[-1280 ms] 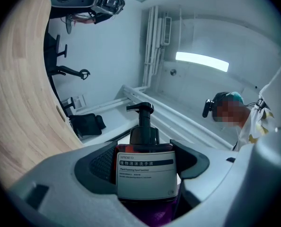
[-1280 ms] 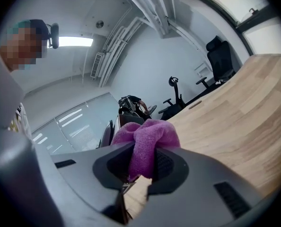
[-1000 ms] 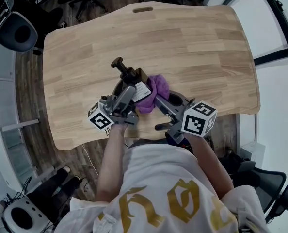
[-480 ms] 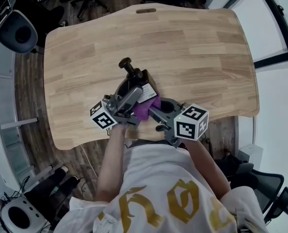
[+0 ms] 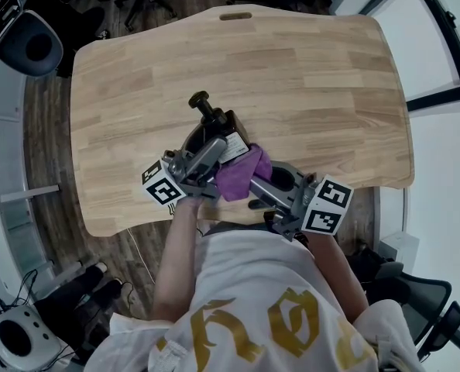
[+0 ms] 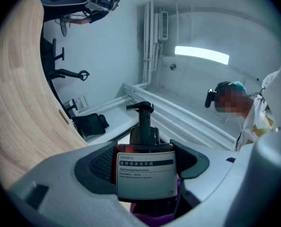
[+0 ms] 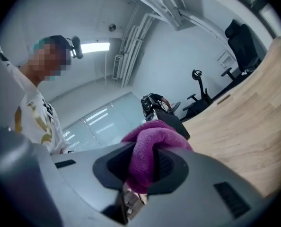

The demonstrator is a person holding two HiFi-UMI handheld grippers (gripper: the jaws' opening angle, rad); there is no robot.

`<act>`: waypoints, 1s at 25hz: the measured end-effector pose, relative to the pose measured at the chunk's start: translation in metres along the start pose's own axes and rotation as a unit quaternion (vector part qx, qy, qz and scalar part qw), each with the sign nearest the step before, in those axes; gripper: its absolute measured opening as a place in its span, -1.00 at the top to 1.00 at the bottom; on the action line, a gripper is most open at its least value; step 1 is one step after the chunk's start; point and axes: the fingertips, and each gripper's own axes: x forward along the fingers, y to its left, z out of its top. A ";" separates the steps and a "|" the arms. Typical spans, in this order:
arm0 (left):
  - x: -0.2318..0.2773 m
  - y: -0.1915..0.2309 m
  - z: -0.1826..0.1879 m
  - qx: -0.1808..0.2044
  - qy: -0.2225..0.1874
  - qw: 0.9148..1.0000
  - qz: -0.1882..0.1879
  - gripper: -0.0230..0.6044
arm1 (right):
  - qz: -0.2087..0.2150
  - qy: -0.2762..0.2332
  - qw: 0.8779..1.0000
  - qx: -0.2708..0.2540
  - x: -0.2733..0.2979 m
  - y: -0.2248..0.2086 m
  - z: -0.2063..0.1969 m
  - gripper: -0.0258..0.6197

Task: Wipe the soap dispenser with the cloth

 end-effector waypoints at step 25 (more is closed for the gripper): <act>0.018 -0.008 -0.061 -0.004 0.129 0.991 -0.032 -0.11 | -0.041 -0.145 0.988 0.043 -0.026 -0.052 0.080 0.72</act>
